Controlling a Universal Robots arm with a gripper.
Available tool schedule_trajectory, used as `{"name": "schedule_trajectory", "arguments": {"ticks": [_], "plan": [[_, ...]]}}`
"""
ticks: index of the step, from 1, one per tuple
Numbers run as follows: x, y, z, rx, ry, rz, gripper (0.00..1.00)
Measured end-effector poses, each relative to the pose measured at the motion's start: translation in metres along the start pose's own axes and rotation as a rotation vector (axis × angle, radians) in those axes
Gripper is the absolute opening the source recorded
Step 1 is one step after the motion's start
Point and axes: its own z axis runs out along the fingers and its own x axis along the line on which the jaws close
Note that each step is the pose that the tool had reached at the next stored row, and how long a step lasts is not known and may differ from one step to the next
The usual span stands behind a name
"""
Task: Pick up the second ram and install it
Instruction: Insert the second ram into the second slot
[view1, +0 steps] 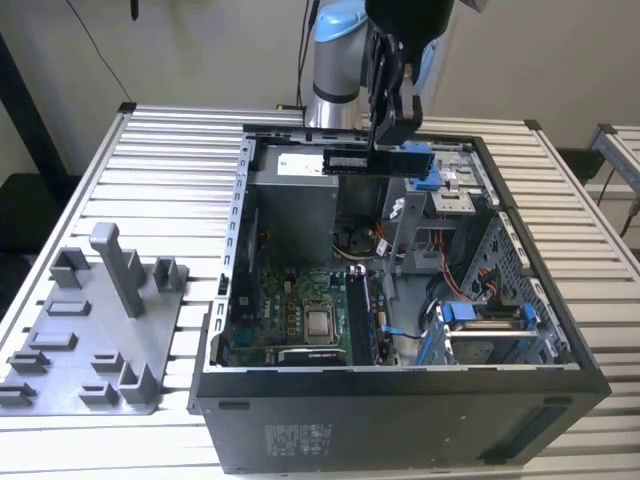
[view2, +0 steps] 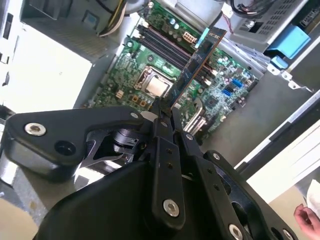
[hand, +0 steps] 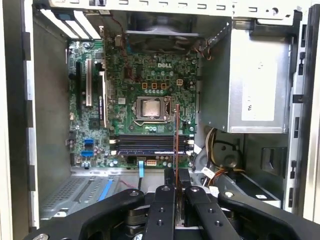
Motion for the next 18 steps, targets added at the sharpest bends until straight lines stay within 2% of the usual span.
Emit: {"name": "schedule_trajectory", "arguments": {"ticks": [3, 10, 13, 18], "plan": [[-0.0028, 0.0, 0.0002, 0.0, -0.0079, 0.0, 0.14], [-0.0029, 0.0, 0.0002, -0.0001, -0.0083, 0.001, 0.14], [-0.0028, 0.0, 0.0003, 0.0017, -0.0068, 0.024, 0.14], [-0.0028, 0.0, 0.0006, 0.0059, 0.0001, 0.079, 0.14]]}}
